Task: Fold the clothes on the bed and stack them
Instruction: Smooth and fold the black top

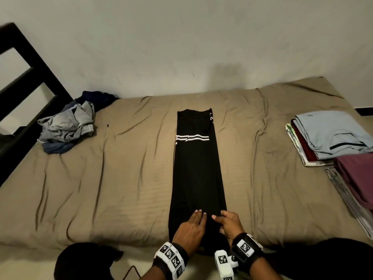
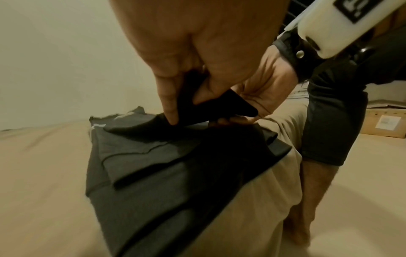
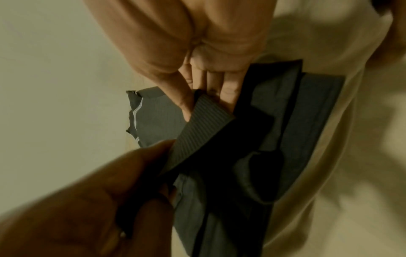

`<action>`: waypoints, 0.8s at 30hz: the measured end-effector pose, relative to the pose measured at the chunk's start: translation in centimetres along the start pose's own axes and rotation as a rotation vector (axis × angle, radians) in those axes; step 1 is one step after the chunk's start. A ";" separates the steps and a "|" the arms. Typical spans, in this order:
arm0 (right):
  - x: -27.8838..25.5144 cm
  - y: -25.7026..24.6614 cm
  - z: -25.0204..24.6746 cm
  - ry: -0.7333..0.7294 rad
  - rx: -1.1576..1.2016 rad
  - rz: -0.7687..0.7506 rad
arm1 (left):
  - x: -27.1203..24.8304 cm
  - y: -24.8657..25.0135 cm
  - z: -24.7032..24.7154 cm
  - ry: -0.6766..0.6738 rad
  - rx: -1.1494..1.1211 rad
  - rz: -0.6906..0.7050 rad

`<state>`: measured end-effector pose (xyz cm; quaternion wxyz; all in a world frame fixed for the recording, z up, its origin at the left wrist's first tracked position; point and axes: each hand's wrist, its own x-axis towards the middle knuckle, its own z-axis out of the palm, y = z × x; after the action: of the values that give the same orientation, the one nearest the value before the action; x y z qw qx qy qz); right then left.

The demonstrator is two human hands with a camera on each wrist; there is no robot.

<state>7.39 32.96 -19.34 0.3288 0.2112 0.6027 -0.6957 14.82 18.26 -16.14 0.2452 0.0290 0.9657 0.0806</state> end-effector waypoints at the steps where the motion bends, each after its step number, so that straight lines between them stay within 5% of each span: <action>1: 0.0 0.4 -0.2 0.013 -0.071 -0.001 | -0.2 -0.1 0.4 0.005 0.003 0.018; 9: 3.9 4.4 -3.0 0.184 -0.634 -0.106 | -2.2 0.4 0.8 -0.068 0.056 0.141; 13: 0.7 1.7 -2.1 0.207 -0.699 -0.147 | -1.8 0.8 0.5 0.059 0.102 0.111; 16: -0.5 1.6 -1.8 0.246 -0.833 -0.168 | -2.0 0.5 0.5 -0.019 0.031 0.186; 21: -2.0 3.0 0.6 0.256 -1.335 -0.589 | 4.2 -2.0 -2.8 0.314 0.030 0.230; 24: -0.8 4.2 1.1 0.094 -1.450 -0.758 | 10.9 -4.9 -6.9 0.179 0.049 0.173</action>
<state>11.01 31.76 -21.53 0.1004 -0.2430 0.9464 -0.1876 1.89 13.46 -16.09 0.1492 0.1108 0.9793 0.0802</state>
